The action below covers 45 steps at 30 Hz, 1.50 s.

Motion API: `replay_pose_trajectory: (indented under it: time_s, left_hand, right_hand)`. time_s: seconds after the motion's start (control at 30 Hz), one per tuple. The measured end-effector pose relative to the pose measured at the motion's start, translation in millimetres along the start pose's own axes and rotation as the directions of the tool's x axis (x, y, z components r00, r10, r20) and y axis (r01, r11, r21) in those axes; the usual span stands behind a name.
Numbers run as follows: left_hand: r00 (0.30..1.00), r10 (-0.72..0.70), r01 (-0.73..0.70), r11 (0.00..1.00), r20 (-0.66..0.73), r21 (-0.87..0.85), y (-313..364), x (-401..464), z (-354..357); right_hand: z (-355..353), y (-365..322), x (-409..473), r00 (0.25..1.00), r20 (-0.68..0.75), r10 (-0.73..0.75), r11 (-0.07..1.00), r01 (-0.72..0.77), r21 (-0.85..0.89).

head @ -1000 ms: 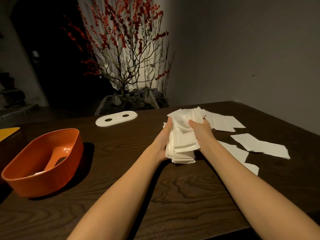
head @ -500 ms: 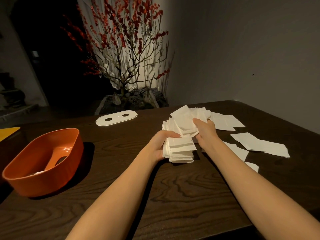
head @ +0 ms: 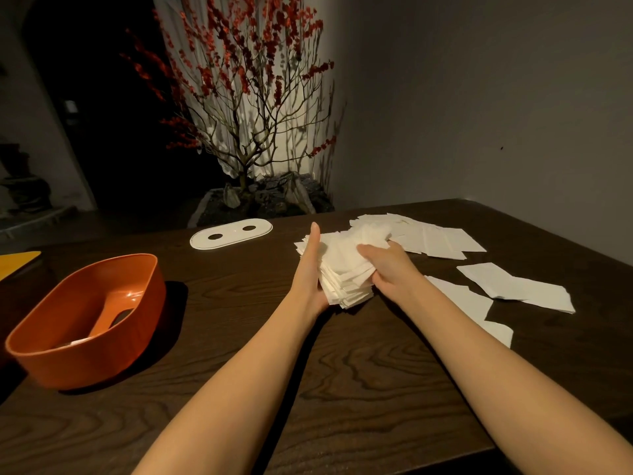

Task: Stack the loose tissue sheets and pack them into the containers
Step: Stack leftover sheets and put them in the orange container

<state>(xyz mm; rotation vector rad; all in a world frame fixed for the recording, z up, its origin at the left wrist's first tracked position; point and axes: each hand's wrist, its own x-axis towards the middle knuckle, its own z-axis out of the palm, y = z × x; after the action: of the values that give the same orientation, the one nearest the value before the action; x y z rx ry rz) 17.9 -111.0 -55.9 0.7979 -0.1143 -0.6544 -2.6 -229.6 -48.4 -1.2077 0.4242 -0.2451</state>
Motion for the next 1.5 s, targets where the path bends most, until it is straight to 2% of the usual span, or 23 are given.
replay_pose_trajectory:
  time_s: [0.1, 0.2, 0.33, 0.47, 0.6, 0.8, 0.93, 1.1, 1.3, 1.5]
  left_hand:
    - [0.996, 0.003, -0.003, 1.0, -0.088, 0.001, -1.3, -0.3, 0.5]
    - [0.985, 0.0, -0.001, 1.0, -0.171, -0.005, -0.7, 2.0, -1.8]
    - [0.973, -0.003, 0.001, 1.0, -0.229, -0.011, 0.5, 3.7, -2.6]
    - [0.969, -0.014, 0.006, 0.999, -0.245, -0.037, 2.1, 6.7, -6.0]
    - [0.971, -0.02, 0.012, 0.999, -0.237, -0.034, 3.9, 4.4, -5.8]
    - [0.971, -0.025, 0.014, 0.999, -0.237, -0.045, 6.2, 3.8, -7.8]
    - [0.972, -0.031, 0.02, 0.999, -0.233, -0.049, 6.5, 4.3, -9.3]
    - [0.97, -0.034, 0.02, 0.998, -0.239, -0.062, 7.0, 6.9, -12.5]
    - [0.97, -0.034, 0.025, 0.999, -0.24, -0.043, 6.4, 5.4, -10.7]
    - [0.972, -0.029, 0.021, 0.999, -0.232, -0.039, 7.2, 2.7, -8.1]
  right_hand:
    - [1.1, 2.3, 2.3, 0.999, 0.017, -0.037, 0.983, 0.039, -0.177]
    - [-2.9, 2.4, 8.8, 0.999, 0.028, -0.045, 0.976, 0.05, -0.213]
    - [-9.5, 0.9, 9.5, 0.994, 0.086, -0.074, 0.928, 0.1, -0.359]
    - [-15.4, -5.6, 7.0, 0.988, 0.137, -0.078, 0.924, 0.123, -0.363]
    - [-22.0, -10.1, 8.2, 0.968, 0.21, -0.139, 0.9, 0.212, -0.38]
    - [-30.5, -12.2, 11.4, 0.935, 0.283, -0.213, 0.811, 0.331, -0.483]
    - [-35.4, -12.0, 13.6, 0.91, 0.342, -0.235, 0.793, 0.383, -0.474]
    - [-36.0, -14.0, 14.7, 0.855, 0.401, -0.328, 0.721, 0.501, -0.478]
    - [-37.1, -11.9, 16.4, 0.85, 0.394, -0.349, 0.657, 0.522, -0.544]
    - [-37.2, -11.5, 20.2, 0.878, 0.362, -0.313, 0.661, 0.475, -0.581]
